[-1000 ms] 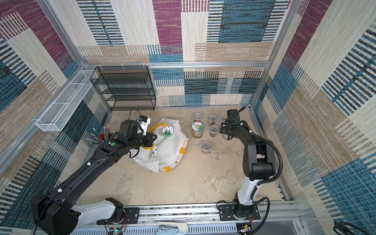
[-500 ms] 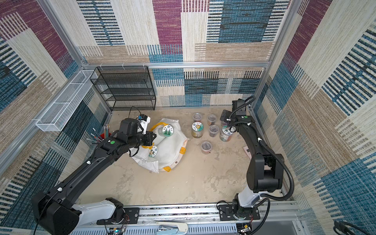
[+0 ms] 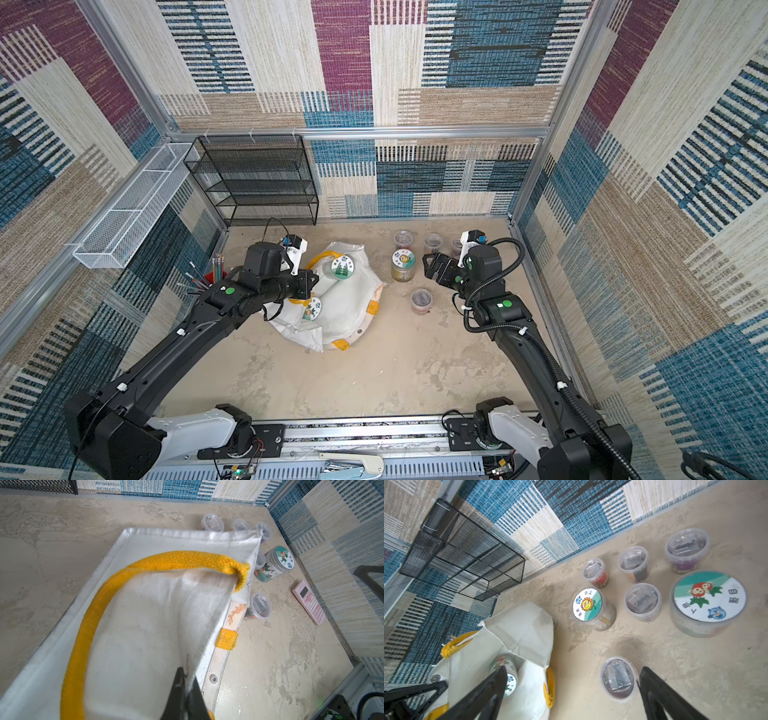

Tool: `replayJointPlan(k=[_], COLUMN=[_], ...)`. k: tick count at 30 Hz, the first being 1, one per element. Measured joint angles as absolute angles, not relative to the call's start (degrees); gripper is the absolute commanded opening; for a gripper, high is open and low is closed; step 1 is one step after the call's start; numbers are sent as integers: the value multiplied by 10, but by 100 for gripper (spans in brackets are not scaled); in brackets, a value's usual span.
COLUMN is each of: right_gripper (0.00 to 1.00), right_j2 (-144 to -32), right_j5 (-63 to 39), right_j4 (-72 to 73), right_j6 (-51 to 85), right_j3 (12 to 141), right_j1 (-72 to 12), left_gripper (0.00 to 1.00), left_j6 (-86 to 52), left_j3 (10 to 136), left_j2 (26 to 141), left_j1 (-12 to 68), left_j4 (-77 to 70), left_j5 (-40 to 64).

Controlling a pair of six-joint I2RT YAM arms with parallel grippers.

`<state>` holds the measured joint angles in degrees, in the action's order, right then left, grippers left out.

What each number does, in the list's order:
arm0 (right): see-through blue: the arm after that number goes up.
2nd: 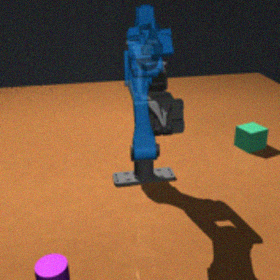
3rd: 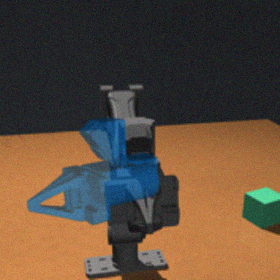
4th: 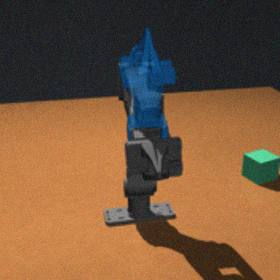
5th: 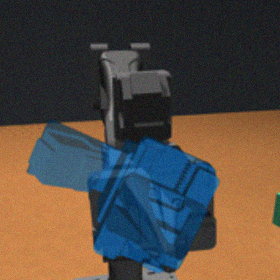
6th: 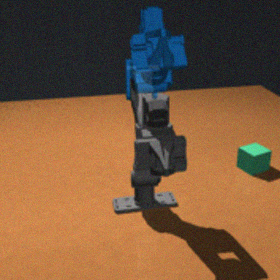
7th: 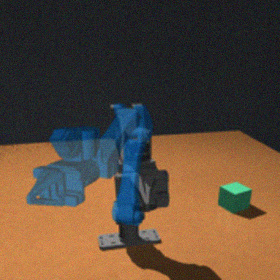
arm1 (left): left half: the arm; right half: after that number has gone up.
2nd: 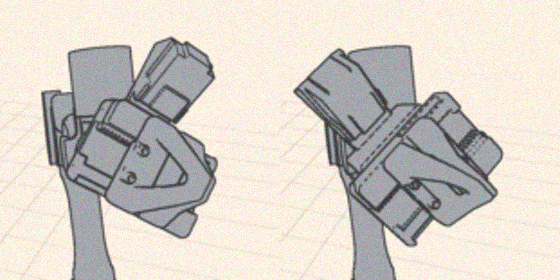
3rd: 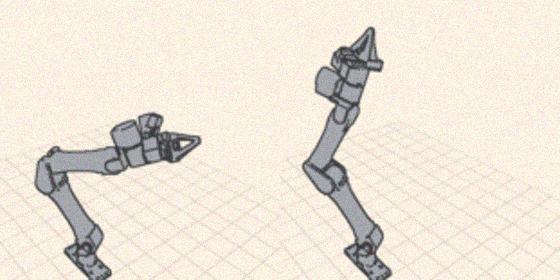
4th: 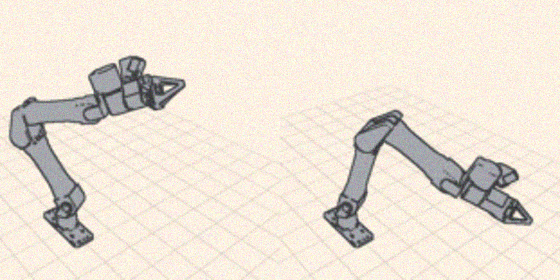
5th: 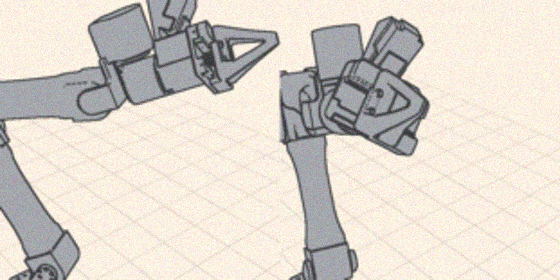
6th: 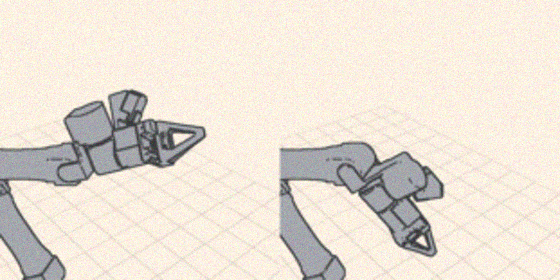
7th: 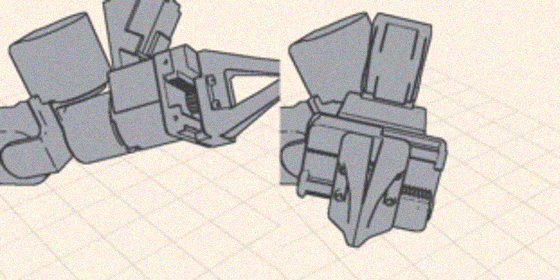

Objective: Take out the seed jars from the canvas bag
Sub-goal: Pick up the seed jar from the canvas bag.

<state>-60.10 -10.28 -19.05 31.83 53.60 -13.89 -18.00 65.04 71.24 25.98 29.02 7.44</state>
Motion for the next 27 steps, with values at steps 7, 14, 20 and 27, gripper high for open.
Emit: replayJointPlan(k=[7,14,20,27], right_gripper=[100,99,99,100], right_j2=[-624,-692,-774,-854], right_j5=[-68,-39,-41,-49], right_j4=[-187,-162,-121,-89], right_j6=[338,378,392,395], right_j3=[569,597,600,638], right_j1=[-247,-402,-454,-457], left_gripper=[0,0,0,0], left_j6=[-180,-180,-180,-180], left_j3=[651,657,658,657], left_j2=[712,717,717,716], left_j1=[259,259,259,259], left_j4=[293,295,295,295], left_j5=[74,72,63,65])
